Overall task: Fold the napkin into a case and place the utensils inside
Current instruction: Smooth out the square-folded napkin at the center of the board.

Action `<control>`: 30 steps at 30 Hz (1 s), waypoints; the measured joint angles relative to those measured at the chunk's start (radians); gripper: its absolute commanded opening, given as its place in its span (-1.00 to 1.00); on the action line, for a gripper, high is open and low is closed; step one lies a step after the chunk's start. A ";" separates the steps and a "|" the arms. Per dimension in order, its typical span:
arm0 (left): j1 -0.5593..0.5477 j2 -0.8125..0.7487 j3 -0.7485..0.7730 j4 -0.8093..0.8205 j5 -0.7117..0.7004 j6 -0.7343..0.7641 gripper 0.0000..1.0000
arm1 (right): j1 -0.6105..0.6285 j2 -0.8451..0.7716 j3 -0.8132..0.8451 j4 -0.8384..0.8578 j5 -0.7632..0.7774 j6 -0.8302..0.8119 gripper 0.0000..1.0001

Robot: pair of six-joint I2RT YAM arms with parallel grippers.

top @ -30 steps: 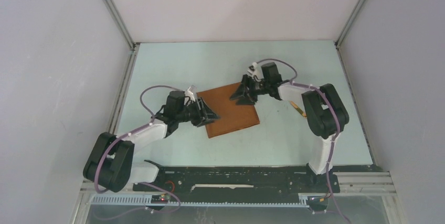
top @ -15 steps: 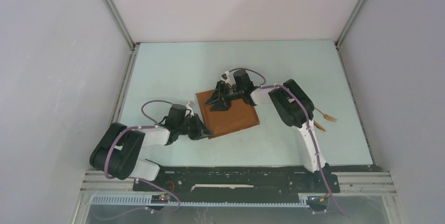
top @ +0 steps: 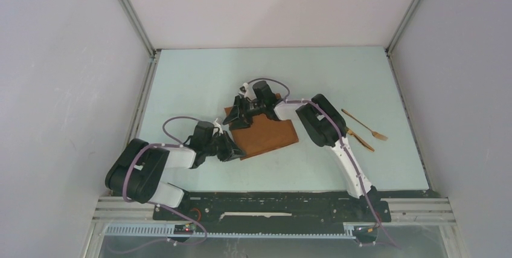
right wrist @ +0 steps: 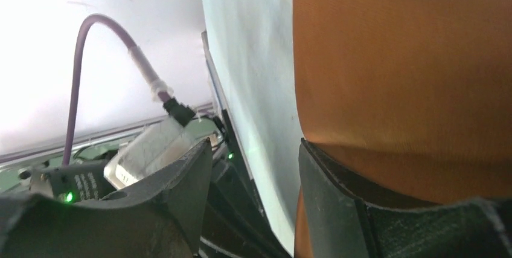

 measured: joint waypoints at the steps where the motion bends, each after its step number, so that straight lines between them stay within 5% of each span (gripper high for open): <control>1: 0.000 0.002 0.000 0.003 0.001 0.000 -0.78 | 0.003 0.012 0.030 -0.028 0.002 -0.014 0.26; 13: 0.002 0.005 -0.023 0.054 0.002 -0.011 -0.79 | -0.013 0.222 0.461 -0.209 0.087 -0.046 0.27; 14: 0.002 0.005 -0.024 0.054 0.003 -0.011 -0.79 | -0.017 0.250 0.515 -0.216 0.091 -0.041 0.34; 16: 0.002 0.004 -0.023 0.054 0.003 -0.011 -0.73 | -0.032 0.329 0.661 -0.246 0.092 -0.014 0.95; 20: 0.004 0.004 -0.019 0.045 0.008 -0.020 -0.37 | -0.069 0.381 0.837 -0.294 0.053 0.036 0.99; 24: 0.005 -0.031 -0.005 0.011 0.033 -0.059 -0.01 | -0.137 0.254 0.725 -0.335 0.035 0.010 0.99; 30: 0.005 -0.164 0.121 -0.141 0.046 -0.077 0.05 | -0.266 -0.148 0.287 -0.385 0.001 -0.111 0.94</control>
